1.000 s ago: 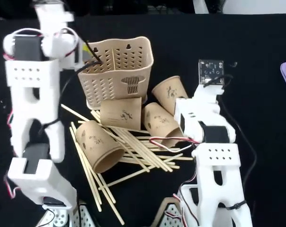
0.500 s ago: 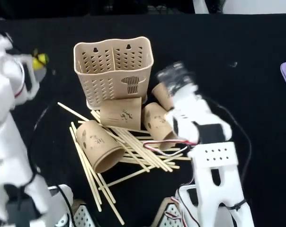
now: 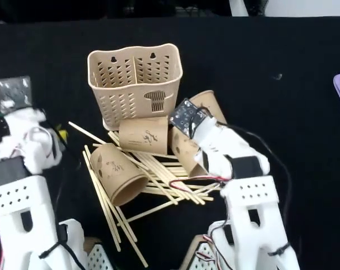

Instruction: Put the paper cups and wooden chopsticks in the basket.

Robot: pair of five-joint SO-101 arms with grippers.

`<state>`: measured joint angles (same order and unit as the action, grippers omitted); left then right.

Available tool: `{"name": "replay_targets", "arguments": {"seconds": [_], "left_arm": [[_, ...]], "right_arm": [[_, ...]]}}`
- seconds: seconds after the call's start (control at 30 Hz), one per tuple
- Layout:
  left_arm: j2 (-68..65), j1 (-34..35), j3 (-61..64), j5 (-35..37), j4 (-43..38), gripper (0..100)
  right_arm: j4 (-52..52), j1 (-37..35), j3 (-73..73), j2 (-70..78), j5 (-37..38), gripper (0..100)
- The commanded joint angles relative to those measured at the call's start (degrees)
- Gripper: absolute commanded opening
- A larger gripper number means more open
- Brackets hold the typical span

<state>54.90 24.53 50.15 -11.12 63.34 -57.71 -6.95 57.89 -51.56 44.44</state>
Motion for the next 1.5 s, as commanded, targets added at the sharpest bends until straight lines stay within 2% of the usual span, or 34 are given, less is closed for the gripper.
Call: {"name": "replay_targets", "arguments": {"seconds": [0.0,0.07,0.17,0.3,0.5,0.8,0.87,0.9,0.97,1.0,1.03,1.07,1.13,1.3,1.47], "left_arm": [[1.93,0.66,4.44,0.97,-3.87,24],[1.93,0.66,7.52,3.16,-5.8,24],[2.2,0.22,12.26,7.12,-10.37,24],[2.37,0.57,16.13,11.25,-14.51,24],[2.37,0.31,19.3,11.52,-14.42,24],[2.46,0.66,20.0,11.34,-14.33,24],[2.46,0.66,20.0,11.34,-14.33,24],[2.46,0.66,20.26,11.34,-14.33,24],[2.46,0.66,20.44,11.34,-14.33,24],[2.46,0.66,20.44,11.34,-14.42,24],[2.46,0.66,20.53,11.34,-14.42,24],[2.46,0.66,20.53,11.34,-14.42,24],[2.46,0.66,20.53,11.34,-14.42,24],[2.46,0.66,20.53,11.34,-14.33,24],[2.46,0.66,20.62,11.43,-14.33,24]], "right_arm": [[-8.62,-0.7,-7.96,-7.16,-2.37,18.5],[-15.56,-0.88,-11.21,-10.59,-1.49,22.3],[-22.77,-0.79,-12.0,-14.73,4.66,25.8],[-22.51,-0.62,-3.56,-17.36,9.41,29.6],[-10.37,1.41,6.64,-19.65,10.99,35.1],[8.62,1.41,19.3,-20.0,10.99,35.0],[10.2,1.41,20.09,-20.0,10.99,33.4],[10.29,1.49,20.0,-20.09,10.99,29.6],[10.2,1.58,18.59,-20.09,10.73,14.2],[10.2,1.58,17.45,-20.18,9.14,4.2],[10.02,1.76,15.78,-20.18,6.24,0.4],[8.88,2.64,13.85,-20.18,2.29,4.4],[4.31,3.34,7.6,-20.18,-3.34,0.5],[-10.81,3.34,-12.26,-19.47,-10.81,1.1],[-16.88,3.34,-28.7,-17.45,-19.16,1.1]]}}
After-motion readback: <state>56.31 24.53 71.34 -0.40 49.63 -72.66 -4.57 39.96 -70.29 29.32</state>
